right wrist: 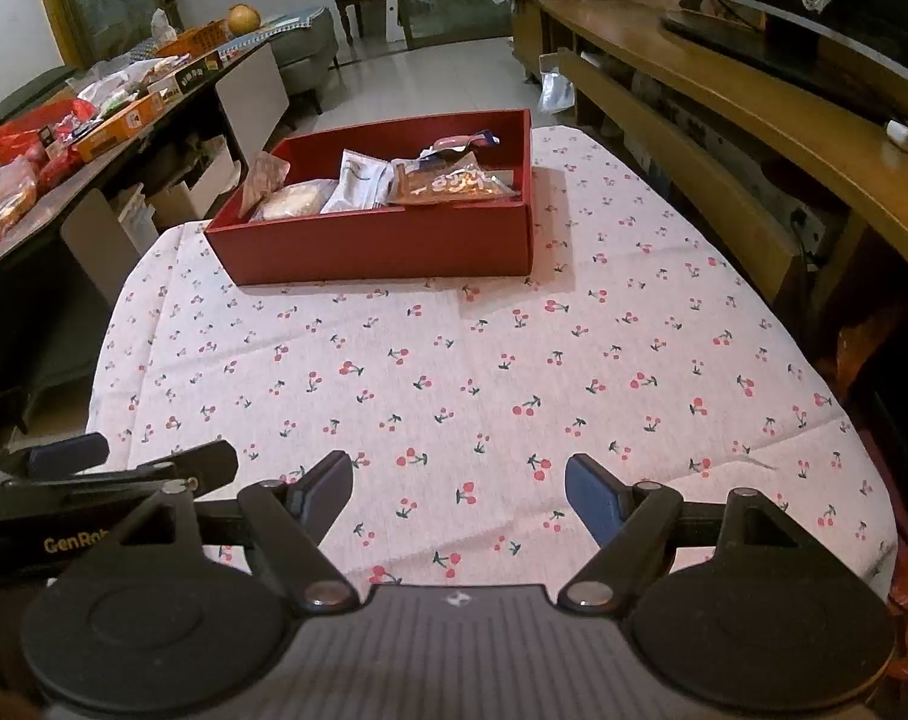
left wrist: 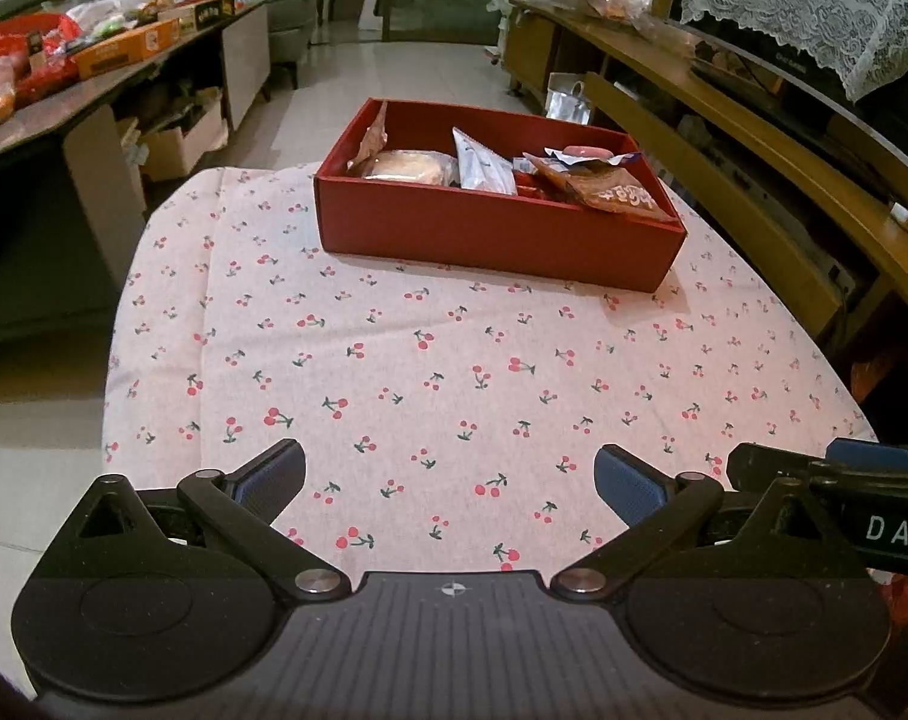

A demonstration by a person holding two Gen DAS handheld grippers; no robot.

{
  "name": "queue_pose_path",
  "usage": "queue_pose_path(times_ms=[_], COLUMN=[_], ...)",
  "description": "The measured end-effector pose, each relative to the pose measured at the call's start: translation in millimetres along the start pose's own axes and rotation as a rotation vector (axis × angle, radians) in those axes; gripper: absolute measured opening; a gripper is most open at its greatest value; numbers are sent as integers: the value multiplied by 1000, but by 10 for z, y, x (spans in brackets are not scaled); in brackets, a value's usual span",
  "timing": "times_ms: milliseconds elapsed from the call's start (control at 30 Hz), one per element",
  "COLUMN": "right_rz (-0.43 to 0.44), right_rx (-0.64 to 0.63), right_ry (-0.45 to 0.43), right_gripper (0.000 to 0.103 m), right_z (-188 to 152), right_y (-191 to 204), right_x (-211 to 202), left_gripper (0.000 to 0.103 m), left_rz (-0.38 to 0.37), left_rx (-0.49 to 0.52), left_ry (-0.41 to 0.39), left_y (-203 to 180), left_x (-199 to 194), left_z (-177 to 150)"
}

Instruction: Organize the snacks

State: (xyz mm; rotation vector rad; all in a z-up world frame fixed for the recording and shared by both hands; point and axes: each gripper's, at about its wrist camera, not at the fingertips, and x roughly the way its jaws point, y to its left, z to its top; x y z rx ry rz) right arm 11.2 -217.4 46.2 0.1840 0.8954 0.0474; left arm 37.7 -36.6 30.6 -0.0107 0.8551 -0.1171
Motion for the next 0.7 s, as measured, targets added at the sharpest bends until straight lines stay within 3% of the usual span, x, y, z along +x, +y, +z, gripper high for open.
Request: queue_pose_path(times_ms=[700], right_rz=[2], right_rx=[-5], right_ry=[3], right_gripper=[103], right_z=[-15], right_y=[18], right_x=[-2], left_gripper=[103], left_rz=[9], left_rx=[11], left_ry=[-3], left_y=[12], left_x=[-22], left_z=[-17])
